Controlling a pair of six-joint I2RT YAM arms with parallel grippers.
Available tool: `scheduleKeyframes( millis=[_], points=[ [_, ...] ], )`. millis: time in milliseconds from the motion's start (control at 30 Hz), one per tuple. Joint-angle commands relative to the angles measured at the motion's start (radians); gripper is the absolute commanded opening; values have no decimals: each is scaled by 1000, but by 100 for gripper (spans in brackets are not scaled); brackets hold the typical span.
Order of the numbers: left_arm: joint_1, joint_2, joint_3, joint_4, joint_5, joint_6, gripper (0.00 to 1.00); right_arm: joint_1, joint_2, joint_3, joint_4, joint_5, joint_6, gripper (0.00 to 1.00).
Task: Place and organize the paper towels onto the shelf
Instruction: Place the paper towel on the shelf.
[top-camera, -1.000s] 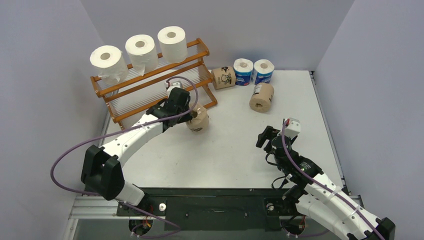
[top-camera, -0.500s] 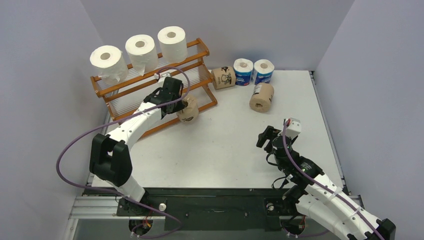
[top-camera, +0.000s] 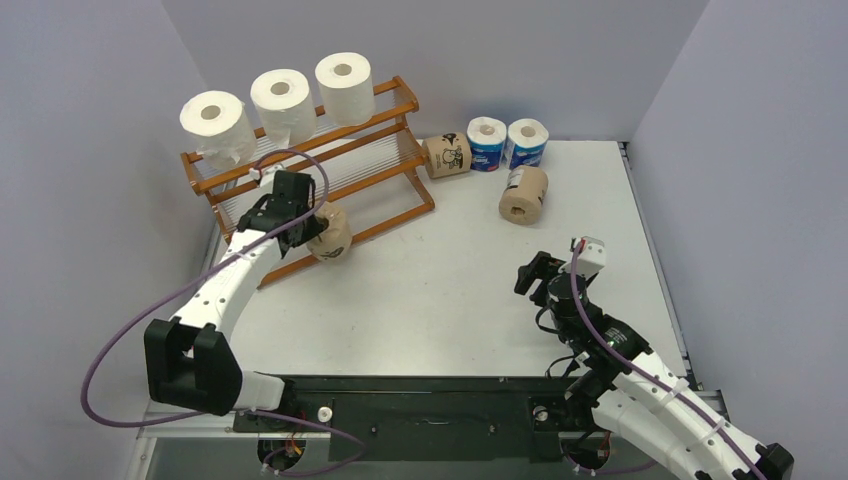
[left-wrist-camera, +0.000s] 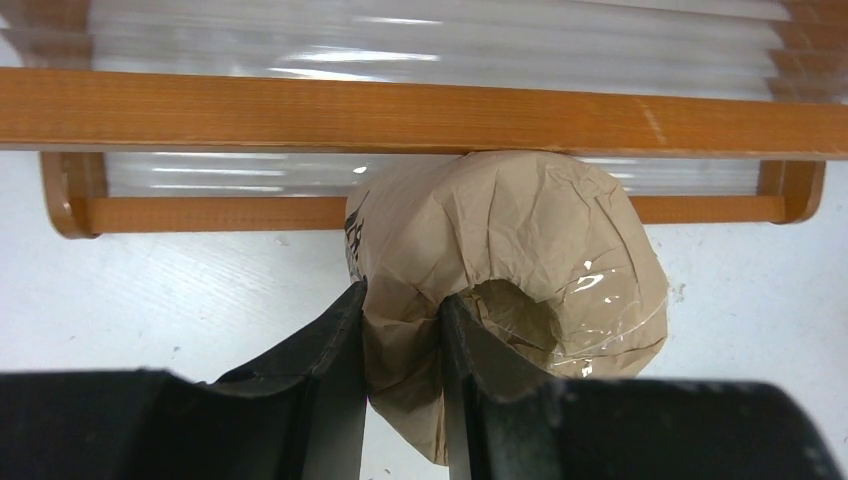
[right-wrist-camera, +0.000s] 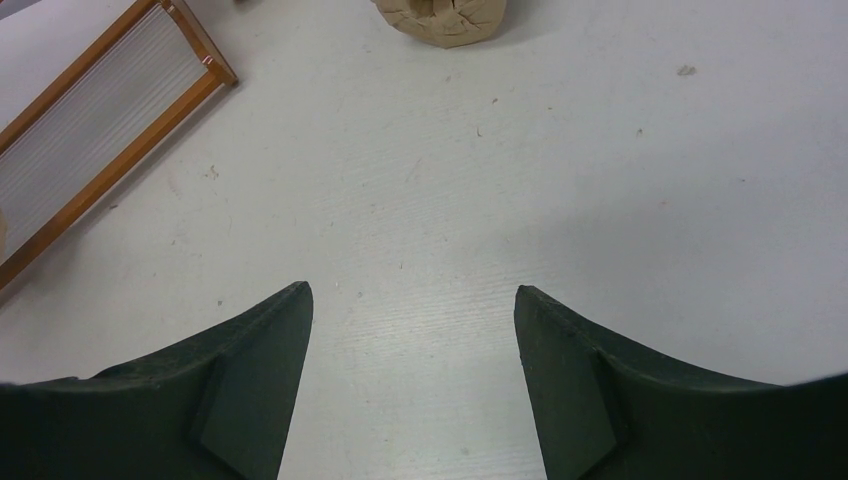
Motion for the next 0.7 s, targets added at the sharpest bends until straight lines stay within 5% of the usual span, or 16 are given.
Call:
scheduleKeyframes(
  millis=[0, 367, 667],
  points=[
    [89, -59, -30, 12, 28, 0, 13, -3, 5, 4, 41, 11, -7, 69],
    [285, -92, -99, -8, 119, -1, 14, -4, 12, 2, 50, 2, -9, 69],
    [340, -122, -109, 3, 77, -22, 14, -4, 2, -5, 51, -3, -8, 69]
  ],
)
